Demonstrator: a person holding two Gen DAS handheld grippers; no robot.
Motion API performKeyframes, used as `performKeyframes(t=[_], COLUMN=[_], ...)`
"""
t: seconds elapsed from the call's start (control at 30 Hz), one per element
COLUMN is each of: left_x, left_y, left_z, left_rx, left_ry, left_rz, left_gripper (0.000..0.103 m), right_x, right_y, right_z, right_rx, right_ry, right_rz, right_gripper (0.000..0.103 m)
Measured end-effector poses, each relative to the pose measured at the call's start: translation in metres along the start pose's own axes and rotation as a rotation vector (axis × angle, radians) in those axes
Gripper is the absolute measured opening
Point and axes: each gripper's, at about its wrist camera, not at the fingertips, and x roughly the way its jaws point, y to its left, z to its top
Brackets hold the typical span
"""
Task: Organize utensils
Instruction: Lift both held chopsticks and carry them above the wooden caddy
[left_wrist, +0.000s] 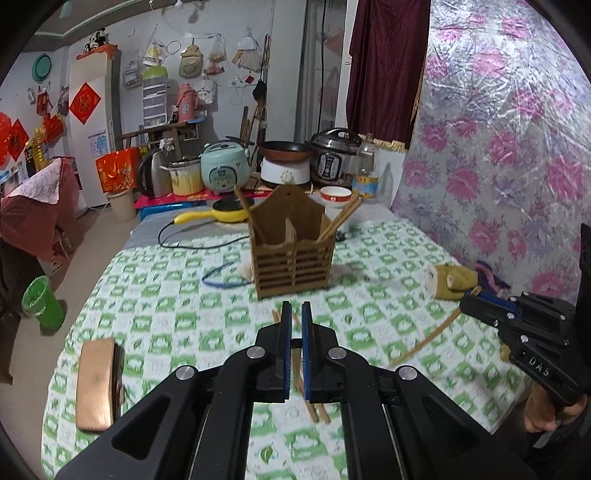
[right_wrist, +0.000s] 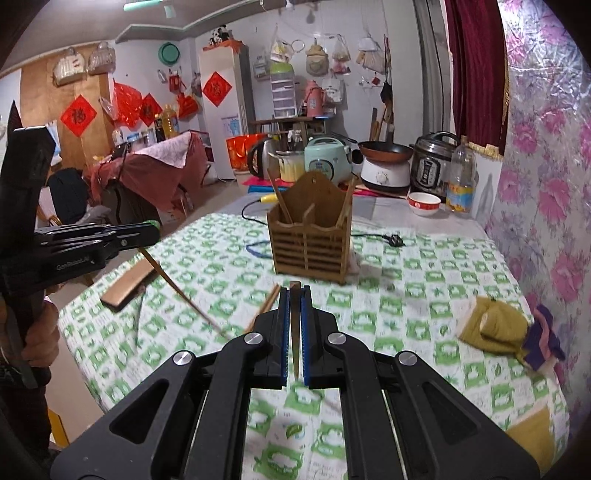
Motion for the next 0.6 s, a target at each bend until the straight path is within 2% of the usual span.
performKeyframes(t=[0.37,0.6], left_x=[0.031,0.045], left_y=[-0.005,0.006], left_z=[0.079,0.159], left_rx=[0.029,-0.007], left_ry=[-0.033,-0.122], left_rz=[-0.014,0.000], left_gripper=[0.005,0.005], right_x=[0.023,0.049], right_y=[-0.009,-0.023], right_z=[0.061,0.131], right_rx=[-0.005,0.035], right_ry=[-0.042,-0.123], right_rz=[0.018,-0.002], right_gripper=[0.007,0.007])
